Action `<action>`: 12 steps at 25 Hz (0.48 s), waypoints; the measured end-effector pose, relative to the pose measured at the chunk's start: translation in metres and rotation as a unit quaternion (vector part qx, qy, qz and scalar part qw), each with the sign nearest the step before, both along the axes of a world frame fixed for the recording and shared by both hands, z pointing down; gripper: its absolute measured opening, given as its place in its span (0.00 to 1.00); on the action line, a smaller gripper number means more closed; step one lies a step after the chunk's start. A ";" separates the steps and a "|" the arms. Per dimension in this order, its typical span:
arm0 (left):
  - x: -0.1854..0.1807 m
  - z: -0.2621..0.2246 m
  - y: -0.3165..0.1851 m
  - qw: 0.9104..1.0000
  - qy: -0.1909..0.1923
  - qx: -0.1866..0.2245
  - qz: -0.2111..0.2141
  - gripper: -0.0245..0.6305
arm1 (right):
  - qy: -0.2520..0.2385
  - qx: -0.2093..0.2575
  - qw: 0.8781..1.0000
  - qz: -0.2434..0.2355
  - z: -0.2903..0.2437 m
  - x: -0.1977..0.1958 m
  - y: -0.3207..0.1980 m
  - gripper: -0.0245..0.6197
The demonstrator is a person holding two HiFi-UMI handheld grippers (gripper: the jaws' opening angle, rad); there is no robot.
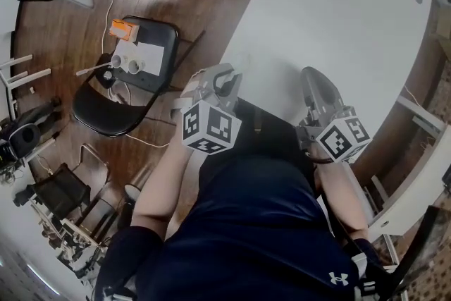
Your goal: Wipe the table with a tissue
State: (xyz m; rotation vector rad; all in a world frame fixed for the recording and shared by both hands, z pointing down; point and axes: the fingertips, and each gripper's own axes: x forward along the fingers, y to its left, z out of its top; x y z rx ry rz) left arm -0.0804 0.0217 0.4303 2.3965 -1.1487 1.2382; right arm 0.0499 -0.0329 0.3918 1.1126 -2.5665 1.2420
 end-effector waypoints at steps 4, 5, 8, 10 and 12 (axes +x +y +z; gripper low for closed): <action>0.000 -0.018 0.001 0.999 0.027 0.020 -0.015 0.05 | 0.001 0.016 1.000 -0.004 -0.015 -0.006 -0.001 0.07; 0.000 -0.023 0.001 0.999 0.035 0.025 -0.020 0.05 | 0.001 0.020 1.000 -0.005 -0.018 -0.007 0.000 0.07; 0.002 -0.038 0.004 0.997 0.061 0.039 -0.037 0.05 | 0.002 0.032 0.999 -0.010 -0.029 -0.009 0.005 0.07; 0.003 -0.048 0.006 0.994 0.080 0.048 -0.048 0.05 | 0.001 0.041 0.999 -0.013 -0.036 -0.010 0.007 0.07; 0.003 -0.058 0.007 0.992 0.101 0.056 -0.059 0.05 | 0.000 0.048 0.999 -0.016 -0.042 -0.012 0.009 0.07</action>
